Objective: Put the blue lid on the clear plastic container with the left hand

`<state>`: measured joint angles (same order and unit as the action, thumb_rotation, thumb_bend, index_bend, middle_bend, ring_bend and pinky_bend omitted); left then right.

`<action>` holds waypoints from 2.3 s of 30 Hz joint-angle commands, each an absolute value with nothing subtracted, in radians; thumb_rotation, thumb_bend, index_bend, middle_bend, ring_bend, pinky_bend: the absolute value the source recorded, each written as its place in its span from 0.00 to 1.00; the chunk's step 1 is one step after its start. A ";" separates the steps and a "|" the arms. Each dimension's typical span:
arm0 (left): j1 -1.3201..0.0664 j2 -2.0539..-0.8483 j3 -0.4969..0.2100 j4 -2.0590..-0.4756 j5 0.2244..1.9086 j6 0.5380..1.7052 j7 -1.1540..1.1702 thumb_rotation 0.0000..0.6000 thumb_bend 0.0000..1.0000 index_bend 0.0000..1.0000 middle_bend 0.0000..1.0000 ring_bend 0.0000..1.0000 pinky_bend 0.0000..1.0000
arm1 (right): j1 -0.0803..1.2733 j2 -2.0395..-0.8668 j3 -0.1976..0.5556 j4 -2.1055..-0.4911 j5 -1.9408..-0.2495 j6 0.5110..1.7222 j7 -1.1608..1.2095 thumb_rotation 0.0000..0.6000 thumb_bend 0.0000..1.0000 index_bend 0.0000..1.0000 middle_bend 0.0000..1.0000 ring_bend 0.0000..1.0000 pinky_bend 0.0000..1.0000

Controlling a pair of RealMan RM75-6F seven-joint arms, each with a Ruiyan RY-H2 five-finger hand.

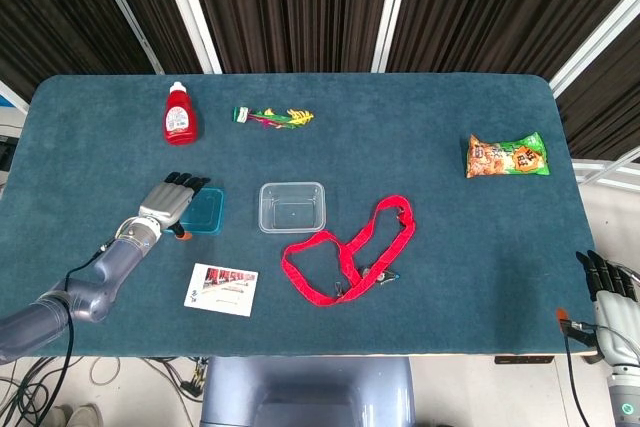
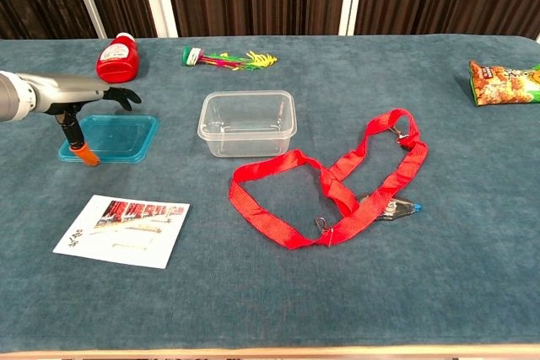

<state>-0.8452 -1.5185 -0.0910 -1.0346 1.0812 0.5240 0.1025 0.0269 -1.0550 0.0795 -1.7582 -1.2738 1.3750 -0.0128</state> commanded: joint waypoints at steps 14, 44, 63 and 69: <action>-0.851 -1.528 -0.077 -1.020 1.057 0.512 0.132 1.00 0.08 0.00 0.10 0.00 0.00 | 0.029 -1.053 0.080 -1.761 -1.266 1.367 -0.013 1.00 0.39 0.06 0.04 0.02 0.00; -0.845 -1.534 -0.077 -1.012 1.012 0.543 0.183 1.00 0.23 0.00 0.45 0.03 0.00 | 0.030 -1.049 0.082 -1.771 -1.250 1.357 -0.004 1.00 0.39 0.06 0.04 0.02 0.00; -0.838 -1.484 -0.086 -1.073 0.989 0.551 0.173 1.00 0.23 0.01 0.47 0.03 0.00 | 0.031 -1.047 0.082 -1.777 -1.241 1.351 0.000 1.00 0.39 0.06 0.04 0.02 0.00; -0.836 -1.455 -0.095 -1.111 0.975 0.547 0.159 1.00 0.23 0.01 0.46 0.03 0.00 | 0.031 -1.046 0.082 -1.777 -1.244 1.351 0.003 1.00 0.39 0.06 0.04 0.02 0.00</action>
<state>-0.8360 -1.4651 -0.0915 -1.0980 0.9793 0.5491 0.1637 0.0307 -1.0462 0.0820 -1.7772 -1.2440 1.3511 0.0033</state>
